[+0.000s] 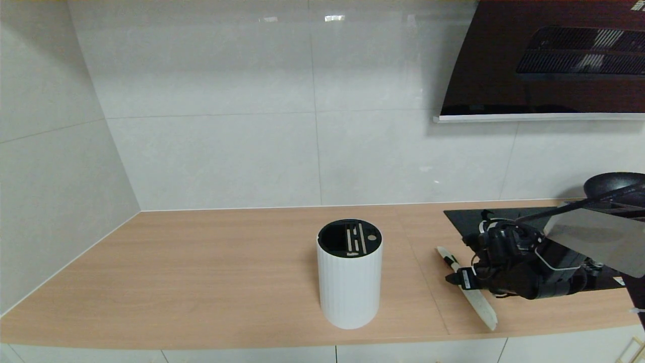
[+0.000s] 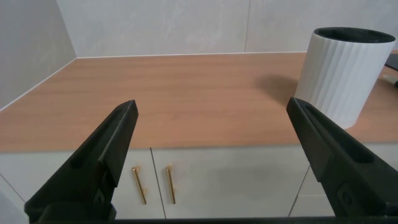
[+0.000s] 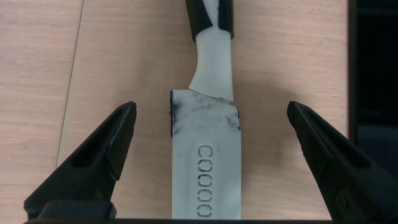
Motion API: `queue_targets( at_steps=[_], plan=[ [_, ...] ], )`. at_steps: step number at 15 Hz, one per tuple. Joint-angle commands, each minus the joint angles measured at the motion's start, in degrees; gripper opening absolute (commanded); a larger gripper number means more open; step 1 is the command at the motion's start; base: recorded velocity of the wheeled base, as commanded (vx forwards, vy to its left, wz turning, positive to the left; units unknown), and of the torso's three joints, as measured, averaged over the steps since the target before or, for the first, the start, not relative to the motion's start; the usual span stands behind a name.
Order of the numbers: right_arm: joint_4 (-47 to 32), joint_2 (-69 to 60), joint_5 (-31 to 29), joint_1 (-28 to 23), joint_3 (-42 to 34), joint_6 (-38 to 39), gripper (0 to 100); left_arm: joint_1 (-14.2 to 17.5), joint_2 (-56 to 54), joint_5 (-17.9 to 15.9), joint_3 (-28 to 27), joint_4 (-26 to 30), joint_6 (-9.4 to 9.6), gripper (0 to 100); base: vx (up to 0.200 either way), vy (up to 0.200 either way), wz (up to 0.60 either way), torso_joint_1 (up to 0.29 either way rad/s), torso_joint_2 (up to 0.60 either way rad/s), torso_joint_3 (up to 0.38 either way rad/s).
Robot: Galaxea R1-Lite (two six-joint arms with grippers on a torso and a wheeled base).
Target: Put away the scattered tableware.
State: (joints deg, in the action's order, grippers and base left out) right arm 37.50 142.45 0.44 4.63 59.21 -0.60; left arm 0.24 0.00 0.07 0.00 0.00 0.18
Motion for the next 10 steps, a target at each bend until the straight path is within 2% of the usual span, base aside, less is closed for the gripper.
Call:
queue_targets(
  at_steps=[1,3,4,10],
  plan=[
    [0.0,0.2,0.0,0.0,0.0,-0.1,100,0.0,0.0,0.0,0.0,0.0,-0.01,100,0.0,0.0,0.0,0.0,0.0,0.0],
    [0.0,0.3,0.0,0.0,-0.1,-0.5,100,0.0,0.0,0.0,0.0,0.0,-0.01,100,0.0,0.0,0.0,0.0,0.0,0.0],
    [0.0,0.4,-0.1,0.0,-0.1,-0.8,0,0.0,0.0,0.0,0.0,0.0,-0.01,100,0.0,0.0,0.0,0.0,0.0,0.0],
    [0.0,1.3,-1.1,0.0,-0.1,-1.6,0,0.0,0.0,-0.1,0.0,0.0,-0.01,100,0.0,0.0,0.0,0.0,0.0,0.0]
  ],
)
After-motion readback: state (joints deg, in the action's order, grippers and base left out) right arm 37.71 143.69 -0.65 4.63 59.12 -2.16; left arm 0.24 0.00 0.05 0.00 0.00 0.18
